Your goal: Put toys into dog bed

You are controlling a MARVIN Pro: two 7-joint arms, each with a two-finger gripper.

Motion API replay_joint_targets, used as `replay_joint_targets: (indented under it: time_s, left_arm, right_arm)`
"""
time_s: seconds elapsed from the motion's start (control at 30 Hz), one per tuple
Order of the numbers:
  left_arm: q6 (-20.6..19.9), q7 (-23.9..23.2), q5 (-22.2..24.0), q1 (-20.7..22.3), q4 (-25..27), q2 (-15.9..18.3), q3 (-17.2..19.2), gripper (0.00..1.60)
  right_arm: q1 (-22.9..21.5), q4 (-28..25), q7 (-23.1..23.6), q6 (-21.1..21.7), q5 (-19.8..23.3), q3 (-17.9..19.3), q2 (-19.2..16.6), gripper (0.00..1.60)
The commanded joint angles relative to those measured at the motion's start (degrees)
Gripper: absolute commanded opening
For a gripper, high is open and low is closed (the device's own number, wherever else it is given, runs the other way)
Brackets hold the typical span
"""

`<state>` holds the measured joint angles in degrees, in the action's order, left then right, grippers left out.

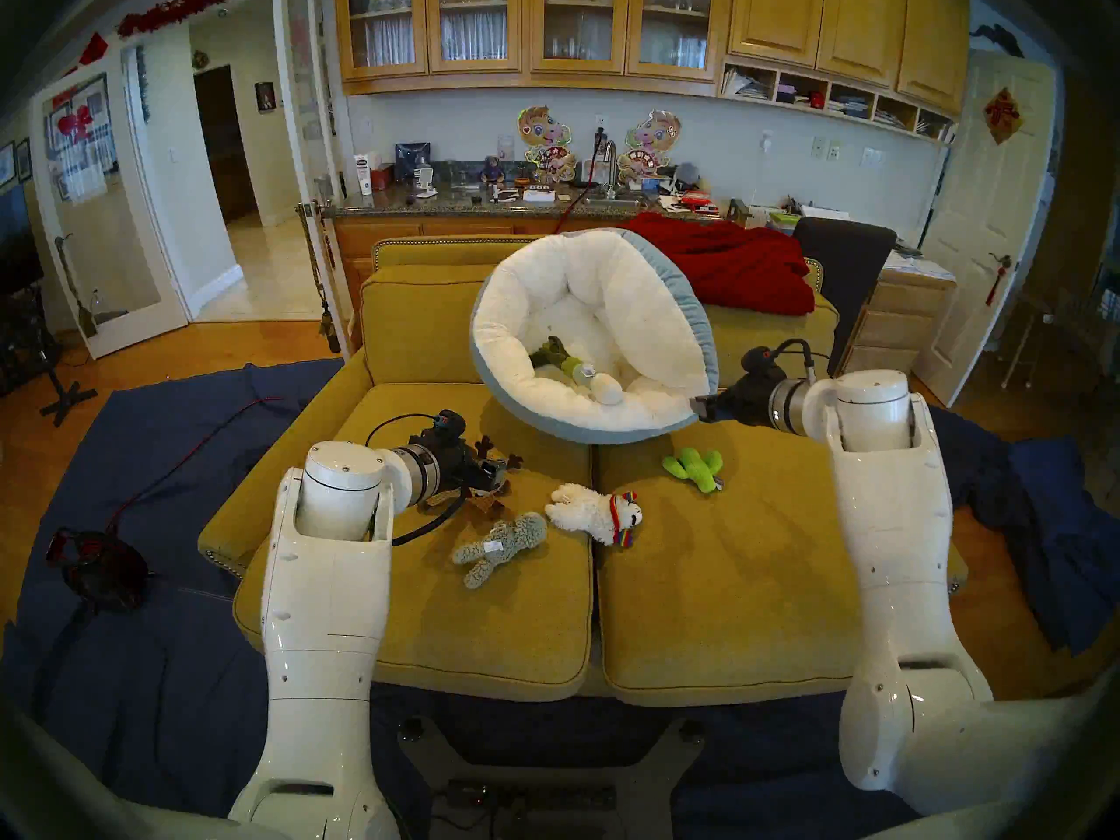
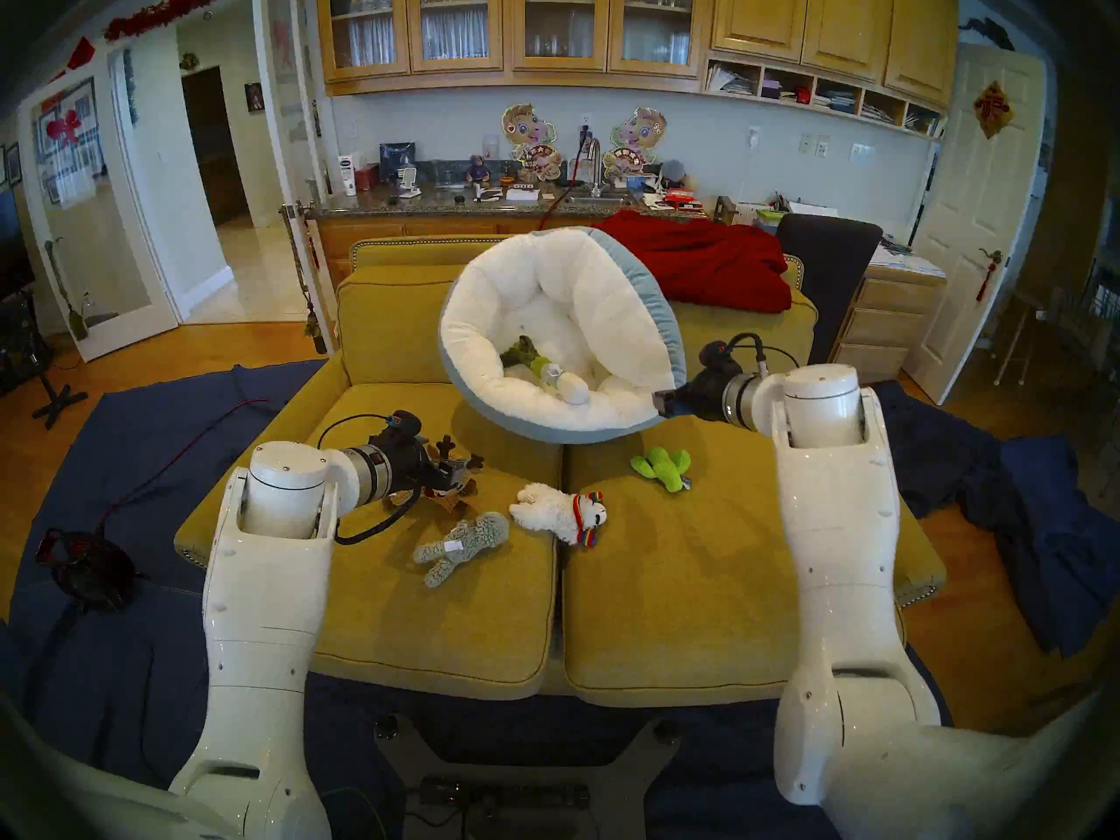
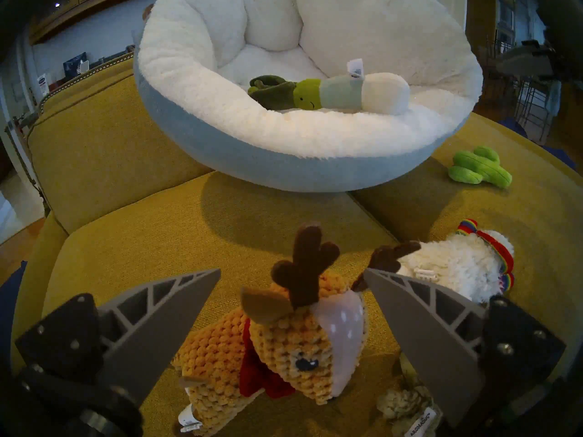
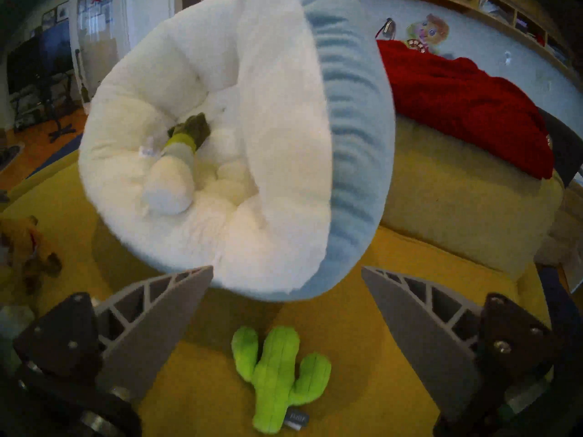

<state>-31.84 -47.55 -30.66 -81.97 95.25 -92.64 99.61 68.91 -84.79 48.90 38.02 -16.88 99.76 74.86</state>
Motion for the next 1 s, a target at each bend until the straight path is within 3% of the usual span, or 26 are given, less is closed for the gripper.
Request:
replay_joint_targets:
  time_s: [0.0, 0.1, 0.13, 0.17, 0.4, 0.9, 0.97]
  left_arm:
    - [0.27, 0.0, 0.27, 1.84, 1.69, 0.0, -0.05, 1.6]
    - [0.24, -0.03, 0.29, 1.86, 1.77, 0.0, -0.05, 1.6]
    - [0.22, -0.04, 0.3, 1.87, 1.8, 0.0, -0.05, 1.6]
    - [0.21, -0.05, 0.3, 1.87, 1.83, 0.0, -0.05, 1.6]
    - [0.11, -0.11, 0.31, 1.87, 1.94, 0.01, -0.05, 1.6]
    - [0.18, -0.06, 0.3, 1.85, 1.86, 0.01, -0.05, 1.6]
    - [0.19, -0.06, 0.3, 1.85, 1.85, 0.01, -0.05, 1.6]
  right_arm:
    - [6.22, -8.04, 6.02, 0.66, 0.66, 0.63, -4.65, 1.6]
    - [7.34, -8.04, 7.91, 0.56, 0.41, 0.36, -5.72, 1.6]
    - [9.16, -10.86, 8.18, 1.08, 0.01, 0.57, -5.95, 1.6]
    - [8.49, -9.2, 8.71, 0.52, 0.02, 0.25, -6.2, 1.6]
    - [12.26, -14.64, 7.08, 2.22, -2.03, -0.02, -5.4, 1.6]
    - [2.06, -2.16, 2.41, 1.99, -5.06, -4.4, -3.07, 1.6]
    - [2.67, -2.26, 1.41, 1.8, -4.65, -4.29, -2.7, 1.6]
